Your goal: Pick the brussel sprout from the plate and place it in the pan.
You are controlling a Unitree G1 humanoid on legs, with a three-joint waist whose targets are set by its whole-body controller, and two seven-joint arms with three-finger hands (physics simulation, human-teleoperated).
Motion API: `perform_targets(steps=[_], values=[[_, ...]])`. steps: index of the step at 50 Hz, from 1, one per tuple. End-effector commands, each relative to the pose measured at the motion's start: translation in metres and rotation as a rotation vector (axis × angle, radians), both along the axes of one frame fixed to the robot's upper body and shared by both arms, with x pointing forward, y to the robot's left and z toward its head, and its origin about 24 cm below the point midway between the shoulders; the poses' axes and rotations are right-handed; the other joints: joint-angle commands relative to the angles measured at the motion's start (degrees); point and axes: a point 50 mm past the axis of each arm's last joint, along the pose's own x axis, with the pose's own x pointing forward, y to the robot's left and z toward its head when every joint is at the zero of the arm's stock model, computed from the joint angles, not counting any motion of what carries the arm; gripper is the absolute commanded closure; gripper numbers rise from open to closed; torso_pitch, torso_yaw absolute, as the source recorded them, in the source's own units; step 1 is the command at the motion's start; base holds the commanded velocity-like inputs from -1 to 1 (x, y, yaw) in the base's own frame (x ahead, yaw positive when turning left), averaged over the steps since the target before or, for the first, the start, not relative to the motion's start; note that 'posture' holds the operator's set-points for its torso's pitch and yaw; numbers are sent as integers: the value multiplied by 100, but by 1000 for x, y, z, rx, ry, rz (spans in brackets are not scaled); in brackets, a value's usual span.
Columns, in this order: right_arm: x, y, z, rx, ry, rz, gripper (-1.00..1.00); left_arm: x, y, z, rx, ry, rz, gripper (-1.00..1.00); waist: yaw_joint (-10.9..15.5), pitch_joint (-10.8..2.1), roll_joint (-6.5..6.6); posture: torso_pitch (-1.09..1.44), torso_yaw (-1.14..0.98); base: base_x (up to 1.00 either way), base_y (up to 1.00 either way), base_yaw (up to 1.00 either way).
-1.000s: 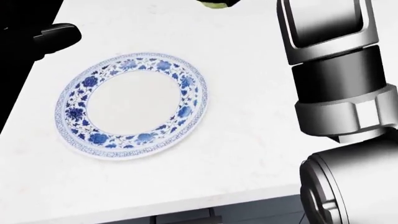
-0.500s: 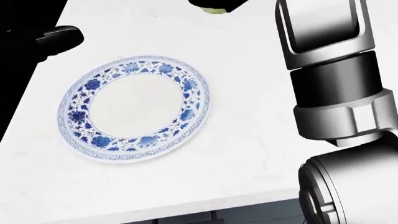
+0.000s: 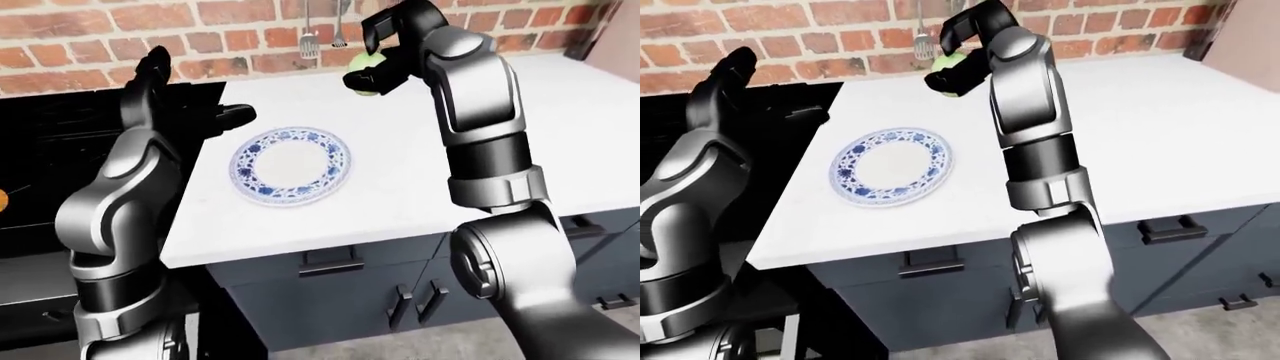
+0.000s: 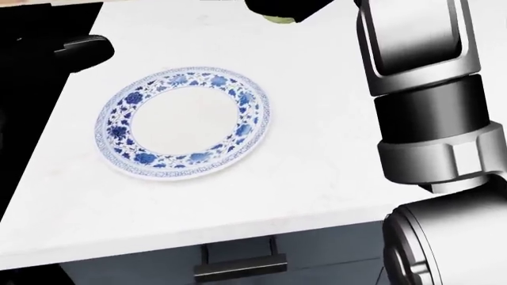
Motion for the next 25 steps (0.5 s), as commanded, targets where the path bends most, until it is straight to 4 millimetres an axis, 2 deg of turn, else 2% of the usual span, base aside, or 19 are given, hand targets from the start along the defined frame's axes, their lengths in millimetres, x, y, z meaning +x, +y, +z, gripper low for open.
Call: perform_targets(steps=[1,3,5,8,10,12,13,14,16,19,21,25], values=[[-9,8,28,-4,-116,30,100,-6,6,22,1,-102,27,-100,66,-229,-58,0,0,-19,12,0],[-9,10,27,0,-116,35,100,-5,7,21,0,-103,27,-100,97,-235,-20,0,0,-18,12,0],[-8,10,27,0,-116,37,100,-5,6,21,0,-103,27,-100,113,-159,64,0,0,-15,12,0],[-8,10,28,0,-116,36,100,-6,7,22,0,-102,28,-100,115,-91,244,0,0,-15,12,0],[-8,10,27,1,-116,35,100,-5,6,21,1,-102,26,-100,91,-98,472,0,0,-14,12,0],[-8,10,27,0,-115,36,100,-4,7,21,1,-102,28,-100,105,-224,926,0,0,-14,12,0],[-8,10,27,0,-115,35,100,-4,7,21,0,-101,28,-100,119,-73,555,0,0,-15,11,0],[-8,9,27,-1,-115,35,100,-5,7,21,1,-101,28,-100,82,-133,655,0,0,-15,12,0],[-8,9,26,-1,-113,34,100,-6,7,23,1,-101,27,-100,75,-223,542,0,0,-15,11,0],[-8,9,25,0,-114,35,100,-7,7,24,1,-101,28,-100,70,-201,386,0,0,-11,10,0],[-9,8,26,0,-116,34,100,-7,6,24,1,-100,27,-100,105,24,315,0,0,0,1,0],[-9,8,27,-1,-117,33,100,-6,7,22,1,-100,28,-100,157,108,109,0,0,0,0,0]])
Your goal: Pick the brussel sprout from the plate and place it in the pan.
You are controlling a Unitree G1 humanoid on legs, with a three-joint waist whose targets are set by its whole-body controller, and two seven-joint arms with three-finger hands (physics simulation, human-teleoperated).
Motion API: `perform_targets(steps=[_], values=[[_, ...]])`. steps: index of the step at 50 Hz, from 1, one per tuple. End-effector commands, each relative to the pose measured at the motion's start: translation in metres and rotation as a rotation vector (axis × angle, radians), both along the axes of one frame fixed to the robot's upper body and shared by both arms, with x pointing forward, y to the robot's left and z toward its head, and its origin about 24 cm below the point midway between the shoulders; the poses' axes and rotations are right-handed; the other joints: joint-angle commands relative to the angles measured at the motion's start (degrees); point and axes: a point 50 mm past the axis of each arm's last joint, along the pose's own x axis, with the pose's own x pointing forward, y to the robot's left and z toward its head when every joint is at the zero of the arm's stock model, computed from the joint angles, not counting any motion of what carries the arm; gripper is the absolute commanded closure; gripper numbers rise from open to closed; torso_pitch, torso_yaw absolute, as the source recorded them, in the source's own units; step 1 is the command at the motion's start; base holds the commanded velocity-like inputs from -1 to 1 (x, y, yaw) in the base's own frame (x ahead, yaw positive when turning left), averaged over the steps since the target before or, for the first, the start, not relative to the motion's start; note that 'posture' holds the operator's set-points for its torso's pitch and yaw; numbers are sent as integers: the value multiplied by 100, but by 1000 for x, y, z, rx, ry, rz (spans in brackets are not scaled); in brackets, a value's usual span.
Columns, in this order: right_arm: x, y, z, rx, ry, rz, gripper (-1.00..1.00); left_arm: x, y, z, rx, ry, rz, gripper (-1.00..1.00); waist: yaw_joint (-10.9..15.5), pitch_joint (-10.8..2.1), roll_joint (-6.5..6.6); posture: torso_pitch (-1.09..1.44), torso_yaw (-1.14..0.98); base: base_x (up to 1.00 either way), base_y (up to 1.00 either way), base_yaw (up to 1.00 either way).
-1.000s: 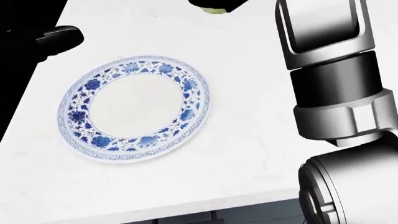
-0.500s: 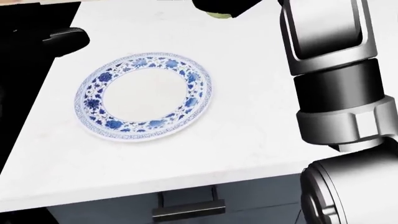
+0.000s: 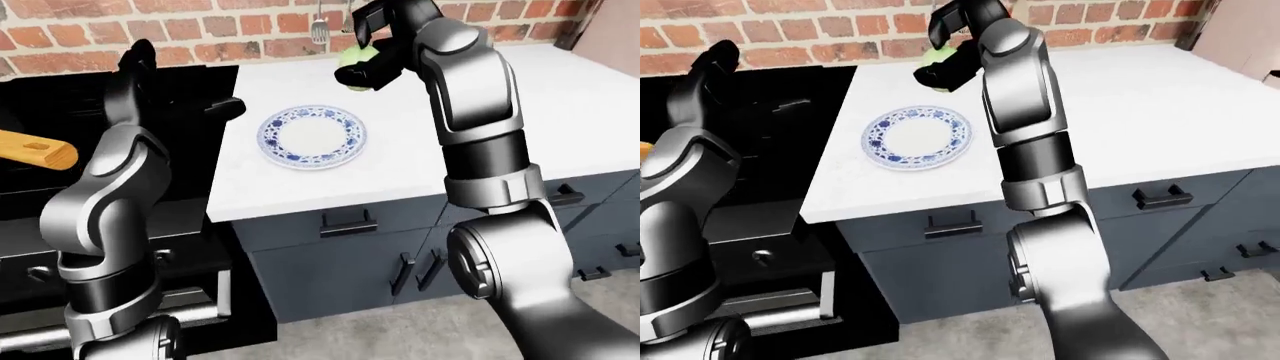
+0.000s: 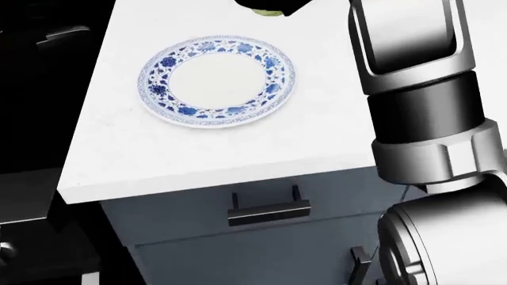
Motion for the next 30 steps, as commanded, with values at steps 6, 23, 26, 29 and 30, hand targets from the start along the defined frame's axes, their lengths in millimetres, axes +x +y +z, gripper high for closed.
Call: perform_targets(steps=[6,23,26,29,30], values=[[-5,-3,19,8,-81,-3,100,-3,-2,15,6,-79,-10,-100,-45,-206,104,0,0,0,0,0],[-5,-5,13,15,-81,-11,100,-3,-2,15,6,-80,-9,-100,-126,-420,222,0,0,0,0,0],[-6,-4,14,11,-82,-10,100,-5,0,20,11,-96,3,-100,-130,-431,180,0,0,0,20,0],[-7,-3,19,11,-90,-8,100,-11,4,31,25,-125,30,-100,-72,-538,85,0,0,0,25,0],[-8,-3,20,10,-92,-8,100,-12,5,32,22,-127,32,-100,-63,-538,114,0,0,0,24,0]])
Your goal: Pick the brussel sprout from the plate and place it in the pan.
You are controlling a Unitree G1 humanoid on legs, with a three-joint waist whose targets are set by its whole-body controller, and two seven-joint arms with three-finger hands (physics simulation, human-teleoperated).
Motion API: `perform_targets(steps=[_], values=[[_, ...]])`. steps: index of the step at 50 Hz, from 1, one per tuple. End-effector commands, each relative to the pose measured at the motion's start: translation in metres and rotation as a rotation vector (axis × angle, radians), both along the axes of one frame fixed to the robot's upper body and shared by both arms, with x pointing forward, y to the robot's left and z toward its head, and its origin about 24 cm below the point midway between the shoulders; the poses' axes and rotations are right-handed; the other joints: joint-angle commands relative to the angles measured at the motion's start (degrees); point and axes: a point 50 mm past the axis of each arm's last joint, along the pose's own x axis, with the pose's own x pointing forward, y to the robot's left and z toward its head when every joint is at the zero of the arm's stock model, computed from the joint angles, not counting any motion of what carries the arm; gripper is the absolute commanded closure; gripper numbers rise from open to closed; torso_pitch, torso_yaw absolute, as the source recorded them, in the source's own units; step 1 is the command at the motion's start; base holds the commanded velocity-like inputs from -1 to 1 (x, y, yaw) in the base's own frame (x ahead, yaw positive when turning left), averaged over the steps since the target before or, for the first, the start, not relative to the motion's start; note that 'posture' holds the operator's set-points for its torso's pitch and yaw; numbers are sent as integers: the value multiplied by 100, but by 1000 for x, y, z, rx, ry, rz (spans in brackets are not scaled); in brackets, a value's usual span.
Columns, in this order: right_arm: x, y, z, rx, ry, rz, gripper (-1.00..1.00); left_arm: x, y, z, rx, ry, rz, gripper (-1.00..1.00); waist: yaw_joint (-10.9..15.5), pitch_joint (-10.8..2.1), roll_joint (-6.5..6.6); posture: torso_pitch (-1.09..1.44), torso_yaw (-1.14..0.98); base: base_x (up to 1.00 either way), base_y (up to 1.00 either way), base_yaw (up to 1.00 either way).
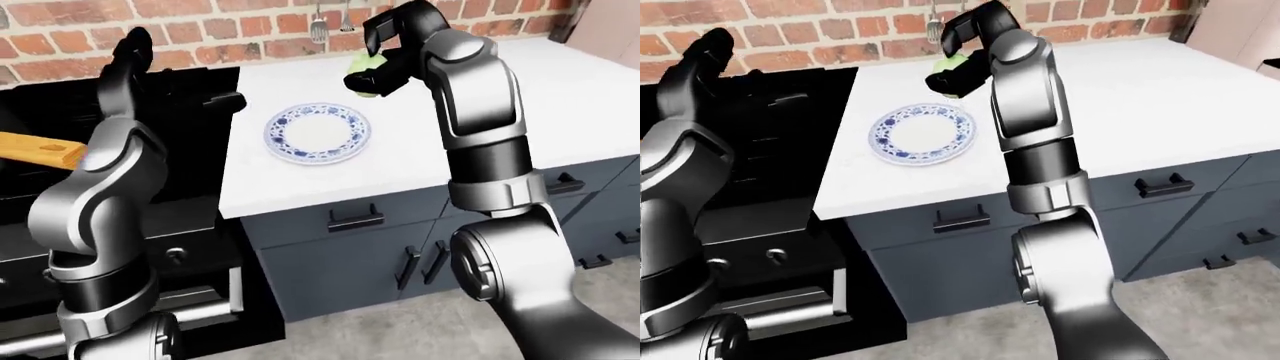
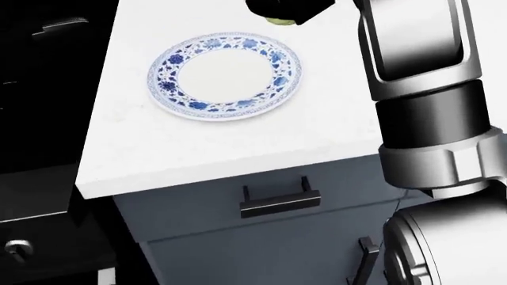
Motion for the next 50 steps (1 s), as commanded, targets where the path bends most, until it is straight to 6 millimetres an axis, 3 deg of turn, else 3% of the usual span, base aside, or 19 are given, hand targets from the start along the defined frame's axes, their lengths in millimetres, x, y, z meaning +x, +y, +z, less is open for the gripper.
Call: perform_targets(steps=[1,4,5,6,7,9,10,14,21,23,25,26,29,35,38,40,42,43,50], values=[[-10,9,31,-6,-130,40,100,-8,8,22,-1,-106,44,-100,50,-169,9,0,0,0,24,0],[-13,11,36,-9,-137,42,100,-9,8,25,-3,-111,45,-100,-6,-77,377,0,0,0,25,0],[-13,11,36,-11,-140,43,100,-10,7,25,-2,-113,43,-100,-68,-157,454,0,0,0,25,0],[-13,10,37,-12,-142,37,100,-10,7,25,-2,-112,42,-100,6,-57,403,0,0,0,25,0],[-13,11,36,-10,-143,41,100,-9,7,24,-1,-111,41,-100,-39,-9,474,0,0,0,25,0],[-12,11,35,-17,-141,42,100,-9,7,23,-1,-110,40,-100,30,-55,327,0,0,0,12,13],[-12,11,35,-18,-140,44,100,-9,7,23,0,-110,40,-100,-2,-79,377,0,0,0,0,25],[-13,11,35,-23,-141,43,100,-10,6,24,1,-110,39,-100,14,-65,291,0,0,0,0,25],[-12,12,34,-28,-142,43,100,-10,7,24,3,-111,40,-100,18,-56,-12,0,0,0,0,29],[-12,12,33,-27,-142,42,100,-10,7,24,3,-111,40,-100,32,-37,-154,0,0,0,0,32],[-12,11,31,-25,-140,40,100,-9,7,24,3,-111,40,-100,45,-76,-458,0,0,0,0,31],[-12,11,30,-24,-140,39,100,-10,7,24,4,-111,39,-100,45,-45,-303,0,0,0,0,32],[-11,11,27,-22,-137,40,100,-9,7,23,4,-110,39,-100,80,-43,-328,0,0,0,0,31],[-10,11,28,-21,-137,42,100,-8,7,23,5,-110,40,-100,92,8,-51,0,0,0,0,31],[-9,11,27,-22,-134,42,100,-8,7,22,5,-109,40,-100,43,0,196,0,0,0,0,31],[-10,11,28,-21,-136,42,100,-8,7,23,4,-110,40,-100,-4,-66,500,0,0,0,0,31],[-10,11,28,-22,-137,41,100,-8,7,23,4,-110,40,-100,22,-42,418,0,0,0,0,31],[-10,11,27,-22,-137,42,100,-9,7,23,4,-110,40,-100,-8,-35,468,0,0,0,0,31],[-11,10,27,-6,-133,42,100,-8,6,22,4,-109,37,-100,20,10,63,0,0,0,3,22]])
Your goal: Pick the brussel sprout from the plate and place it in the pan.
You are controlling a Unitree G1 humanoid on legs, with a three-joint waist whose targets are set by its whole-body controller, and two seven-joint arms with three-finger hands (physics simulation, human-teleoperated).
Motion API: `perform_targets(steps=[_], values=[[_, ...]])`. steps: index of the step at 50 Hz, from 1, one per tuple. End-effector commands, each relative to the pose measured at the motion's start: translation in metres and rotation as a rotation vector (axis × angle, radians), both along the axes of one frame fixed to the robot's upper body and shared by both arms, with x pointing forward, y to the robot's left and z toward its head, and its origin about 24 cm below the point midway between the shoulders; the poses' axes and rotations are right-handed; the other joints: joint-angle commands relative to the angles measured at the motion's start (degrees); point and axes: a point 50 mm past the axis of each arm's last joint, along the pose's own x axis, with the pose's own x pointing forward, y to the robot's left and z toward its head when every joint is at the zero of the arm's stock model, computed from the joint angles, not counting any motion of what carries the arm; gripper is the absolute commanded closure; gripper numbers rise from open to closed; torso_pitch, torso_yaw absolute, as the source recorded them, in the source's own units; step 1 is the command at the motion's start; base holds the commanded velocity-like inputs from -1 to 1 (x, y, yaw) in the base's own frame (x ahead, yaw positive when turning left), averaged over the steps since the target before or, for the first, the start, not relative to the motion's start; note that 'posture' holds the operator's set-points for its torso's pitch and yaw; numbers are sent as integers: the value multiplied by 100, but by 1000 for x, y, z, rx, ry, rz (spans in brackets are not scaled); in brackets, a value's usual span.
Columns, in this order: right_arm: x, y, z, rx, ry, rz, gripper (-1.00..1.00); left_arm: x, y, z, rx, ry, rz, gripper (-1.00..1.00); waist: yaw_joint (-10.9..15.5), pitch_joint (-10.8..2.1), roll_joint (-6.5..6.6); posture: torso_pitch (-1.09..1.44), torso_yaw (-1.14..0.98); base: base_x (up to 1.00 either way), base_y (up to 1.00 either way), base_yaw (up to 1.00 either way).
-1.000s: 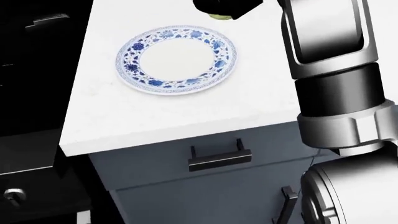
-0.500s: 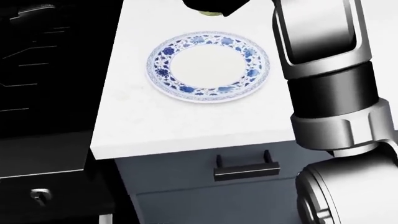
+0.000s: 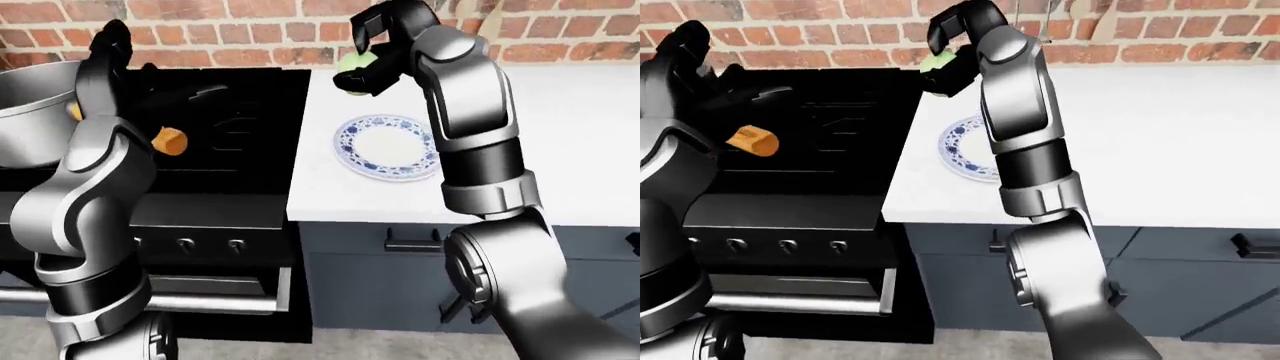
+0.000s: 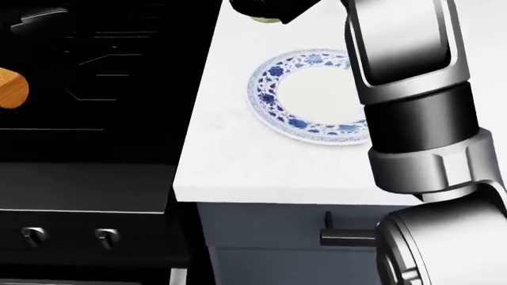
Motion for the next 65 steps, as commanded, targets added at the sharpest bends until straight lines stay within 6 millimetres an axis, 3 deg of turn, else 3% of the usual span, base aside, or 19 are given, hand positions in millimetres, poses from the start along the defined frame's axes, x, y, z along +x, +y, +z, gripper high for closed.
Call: perform_targets(steps=[1,4,12,19,21,22,23,25,40,41,42,44,46,51,53,54,55,56,65], values=[[-7,-3,22,13,-94,-6,100,-4,-4,15,8,-81,-20,-100,-53,-117,33,0,0,0,11,0],[-7,-3,24,13,-95,-7,100,-5,-4,17,7,-82,-20,-100,-35,-190,-357,0,0,0,10,0],[-8,-2,28,17,-97,-1,100,-5,-4,17,7,-81,-19,-100,-73,-196,-242,0,0,0,30,0],[-8,-2,27,16,-99,-2,100,-5,-4,18,8,-81,-18,-100,-109,-137,162,0,0,0,38,0],[-8,-2,27,15,-99,-3,100,-5,-3,17,8,-81,-18,-100,-152,-154,415,0,0,0,38,0],[-8,-2,27,15,-98,-3,100,-4,-4,17,7,-81,-18,-100,-167,-219,651,0,0,0,38,0],[-8,-2,27,16,-99,-4,100,-5,-4,18,8,-81,-18,-100,-211,-286,671,0,0,0,38,0],[-8,-3,26,16,-99,-4,100,-5,-3,17,8,-81,-17,-100,-178,-102,530,0,0,0,38,0],[-8,-4,26,16,-99,-5,100,-5,-4,16,10,-81,-19,-100,-101,-164,-205,0,0,0,38,0],[-8,-3,27,15,-99,-4,100,-5,-4,17,10,-81,-19,-100,-59,-197,-213,0,0,0,38,0],[-8,-3,27,14,-99,-3,100,-5,-4,17,10,-81,-19,-100,-104,-170,-82,0,0,0,38,0],[-8,-3,27,14,-100,-3,100,-5,-4,16,10,-82,-19,-100,-79,-229,-238,0,0,0,38,0],[-9,-3,28,13,-100,-3,100,-5,-4,17,10,-83,-18,-100,-71,-268,-224,0,0,0,38,0],[-8,-3,27,13,-99,-1,100,-6,-4,17,10,-82,-18,-100,-82,-103,107,0,0,0,38,0],[-8,-2,27,14,-99,1,100,-5,-4,17,10,-82,-17,-100,-122,-178,488,0,0,0,38,0],[-8,-2,27,14,-99,0,100,-5,-4,17,10,-82,-18,-100,-150,-351,730,0,0,0,38,0],[-8,-3,27,14,-99,0,100,-4,-4,16,10,-82,-17,-100,-97,-182,490,0,0,0,38,0],[-8,-3,27,13,-99,0,100,-4,-3,17,10,-82,-17,-100,-104,-118,527,0,0,0,38,0],[-8,-3,26,16,-100,-1,100,-4,-4,17,11,-82,-17,-100,-157,-92,-68,0,0,0,40,0]])
